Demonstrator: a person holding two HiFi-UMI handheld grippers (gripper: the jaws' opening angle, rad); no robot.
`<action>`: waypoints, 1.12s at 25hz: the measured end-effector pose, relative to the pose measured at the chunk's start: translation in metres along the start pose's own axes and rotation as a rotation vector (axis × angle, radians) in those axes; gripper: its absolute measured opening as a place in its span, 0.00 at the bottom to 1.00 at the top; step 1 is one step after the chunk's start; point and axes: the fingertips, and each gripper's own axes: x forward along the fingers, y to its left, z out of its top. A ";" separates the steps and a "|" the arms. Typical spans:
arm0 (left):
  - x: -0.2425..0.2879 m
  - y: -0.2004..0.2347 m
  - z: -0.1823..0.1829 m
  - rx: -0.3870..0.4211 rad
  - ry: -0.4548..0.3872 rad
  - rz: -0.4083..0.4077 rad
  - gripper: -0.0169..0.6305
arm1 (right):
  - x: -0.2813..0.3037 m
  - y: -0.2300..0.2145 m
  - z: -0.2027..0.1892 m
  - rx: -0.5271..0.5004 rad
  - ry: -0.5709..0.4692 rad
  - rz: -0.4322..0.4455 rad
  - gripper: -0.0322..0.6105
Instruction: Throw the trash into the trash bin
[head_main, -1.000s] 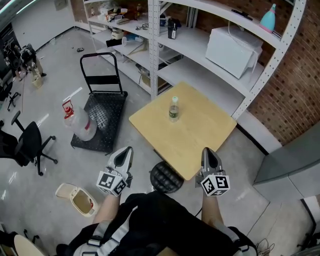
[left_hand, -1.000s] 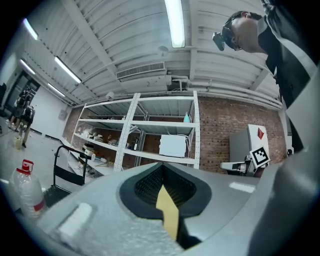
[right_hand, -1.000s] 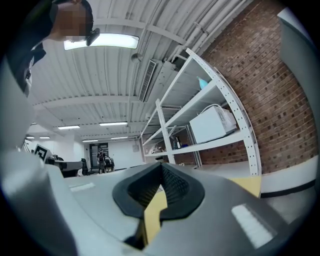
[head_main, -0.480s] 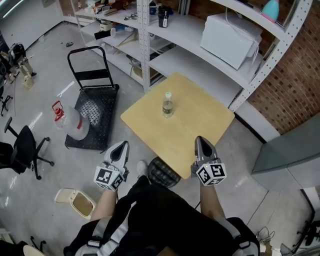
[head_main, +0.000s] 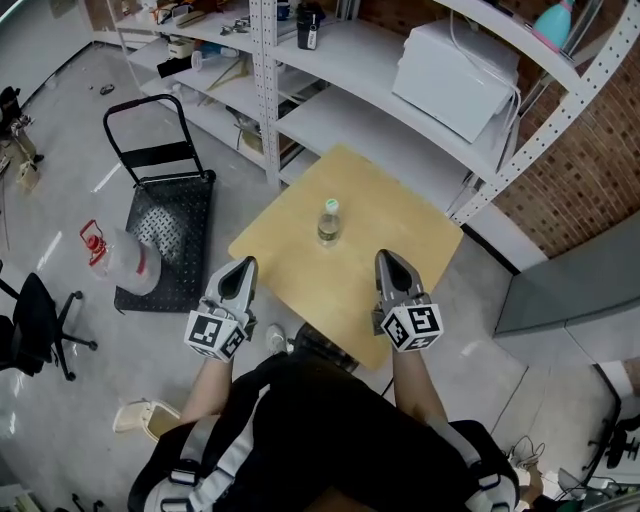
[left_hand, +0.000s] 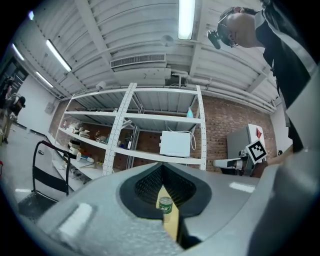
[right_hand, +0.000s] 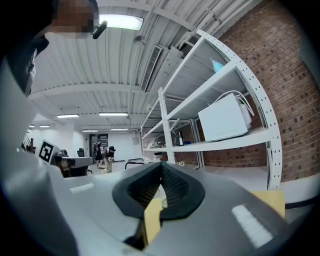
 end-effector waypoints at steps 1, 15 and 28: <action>0.004 0.008 -0.002 -0.001 0.001 -0.001 0.03 | 0.009 0.001 -0.002 -0.002 0.005 0.001 0.05; 0.017 0.066 -0.054 -0.071 0.124 0.006 0.03 | 0.094 0.005 -0.093 -0.042 0.262 -0.016 0.46; 0.005 0.116 -0.080 -0.111 0.224 0.064 0.03 | 0.164 -0.008 -0.152 -0.040 0.365 -0.088 0.71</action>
